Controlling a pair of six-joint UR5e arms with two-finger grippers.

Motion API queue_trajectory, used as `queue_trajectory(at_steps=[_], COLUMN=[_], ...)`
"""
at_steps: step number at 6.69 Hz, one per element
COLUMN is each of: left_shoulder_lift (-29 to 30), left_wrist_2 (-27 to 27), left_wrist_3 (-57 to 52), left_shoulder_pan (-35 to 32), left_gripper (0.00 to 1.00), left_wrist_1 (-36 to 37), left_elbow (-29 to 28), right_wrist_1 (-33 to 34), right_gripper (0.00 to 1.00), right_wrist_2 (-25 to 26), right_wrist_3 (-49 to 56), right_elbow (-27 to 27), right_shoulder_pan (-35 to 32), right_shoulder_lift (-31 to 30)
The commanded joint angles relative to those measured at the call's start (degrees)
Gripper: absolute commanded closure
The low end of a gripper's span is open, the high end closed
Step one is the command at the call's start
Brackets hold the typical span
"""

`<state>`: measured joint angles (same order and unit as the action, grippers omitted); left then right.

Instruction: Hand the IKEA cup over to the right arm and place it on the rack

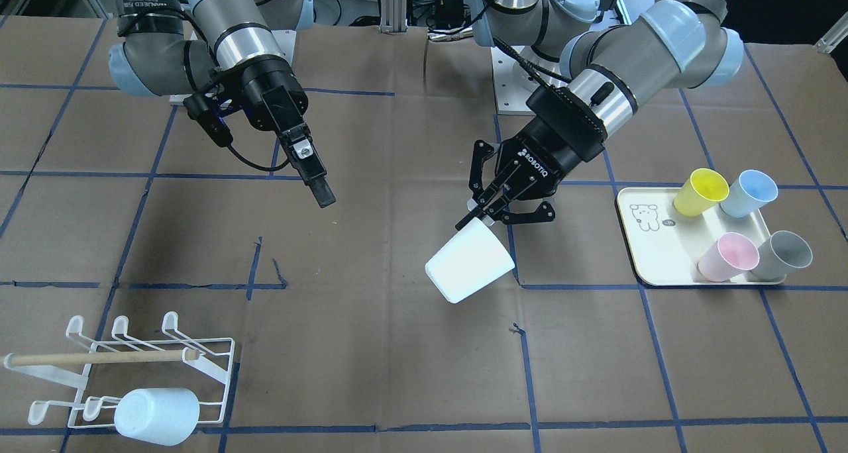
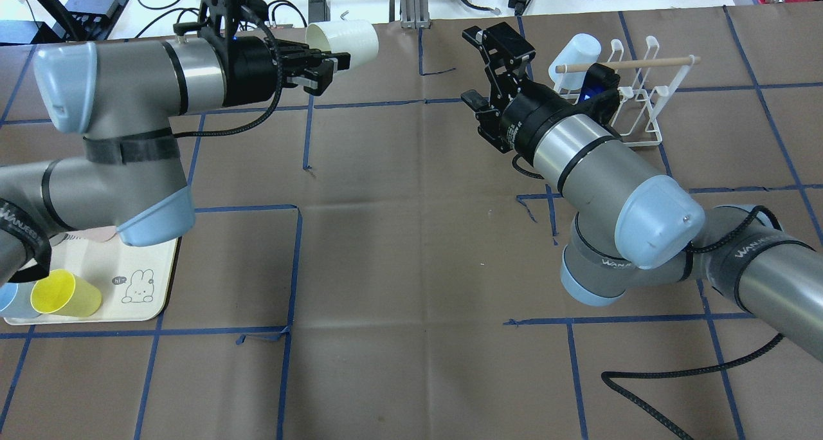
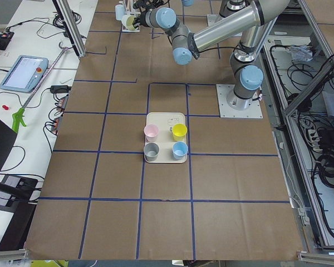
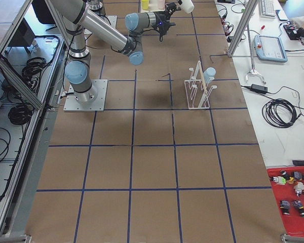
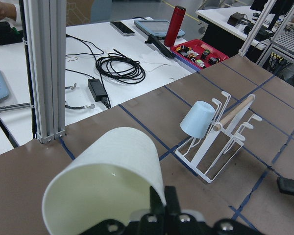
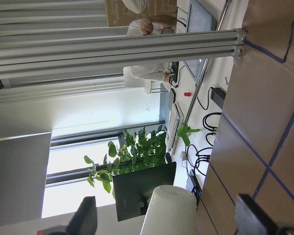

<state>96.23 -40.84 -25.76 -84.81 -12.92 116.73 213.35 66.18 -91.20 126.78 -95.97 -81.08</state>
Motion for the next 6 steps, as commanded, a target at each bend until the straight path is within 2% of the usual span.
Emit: queue_trajectory(at_steps=[1,2,4,6], left_shoulder_lift=[0.7,0.9,1.7,2.6], left_wrist_2=[2.4,6.0,6.2,6.4], left_wrist_3=[1.1,1.1,1.1,1.2], left_shoulder_pan=[-0.1,0.1,0.0,0.0], left_gripper=[1.00,1.00,1.00,1.00], left_wrist_1=[6.0,6.5,7.5,8.7], left_elbow=[3.3,3.4,3.5,3.5], right_wrist_1=[0.0,0.0,-0.2,-7.6], right_gripper=[0.00,0.00,0.00,0.00], right_wrist_2=[0.0,0.0,0.0,-0.5], right_wrist_3=[0.1,0.0,0.1,0.1], right_elbow=[0.5,0.5,0.5,0.2], right_shoulder_pan=[0.1,0.1,0.0,-0.2], right_shoulder_lift=[-0.5,-0.2,0.1,0.0])
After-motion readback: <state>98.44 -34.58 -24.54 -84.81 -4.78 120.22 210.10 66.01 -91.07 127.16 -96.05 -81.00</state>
